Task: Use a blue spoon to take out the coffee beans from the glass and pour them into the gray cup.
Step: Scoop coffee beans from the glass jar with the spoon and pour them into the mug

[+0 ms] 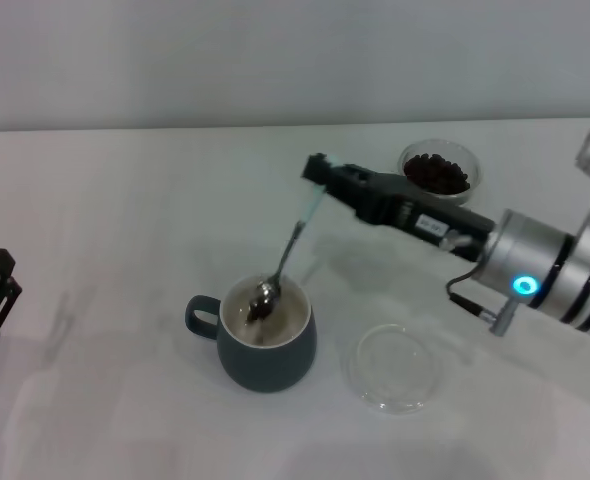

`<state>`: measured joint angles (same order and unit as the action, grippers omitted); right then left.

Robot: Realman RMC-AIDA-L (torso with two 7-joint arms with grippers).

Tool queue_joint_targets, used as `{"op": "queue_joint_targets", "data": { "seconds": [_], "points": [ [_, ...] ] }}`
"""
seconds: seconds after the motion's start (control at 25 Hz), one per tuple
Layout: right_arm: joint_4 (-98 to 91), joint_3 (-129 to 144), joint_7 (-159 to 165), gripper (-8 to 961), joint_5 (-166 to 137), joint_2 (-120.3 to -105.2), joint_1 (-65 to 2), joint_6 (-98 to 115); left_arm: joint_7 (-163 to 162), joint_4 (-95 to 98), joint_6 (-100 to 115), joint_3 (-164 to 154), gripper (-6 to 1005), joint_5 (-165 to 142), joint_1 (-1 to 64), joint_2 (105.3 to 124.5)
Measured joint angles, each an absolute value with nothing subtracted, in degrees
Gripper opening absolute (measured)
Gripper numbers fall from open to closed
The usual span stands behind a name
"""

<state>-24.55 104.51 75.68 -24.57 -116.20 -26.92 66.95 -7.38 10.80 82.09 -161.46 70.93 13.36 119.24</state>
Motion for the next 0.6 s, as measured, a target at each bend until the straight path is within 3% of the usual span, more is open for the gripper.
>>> {"op": "queue_joint_targets", "data": {
  "seconds": [0.6],
  "points": [
    [-28.54, 102.52, 62.95, 144, -24.46, -115.25, -21.44, 74.27, -7.38, 10.08, 82.09, -161.45, 860, 71.05, 12.97, 119.23]
  ]
}}
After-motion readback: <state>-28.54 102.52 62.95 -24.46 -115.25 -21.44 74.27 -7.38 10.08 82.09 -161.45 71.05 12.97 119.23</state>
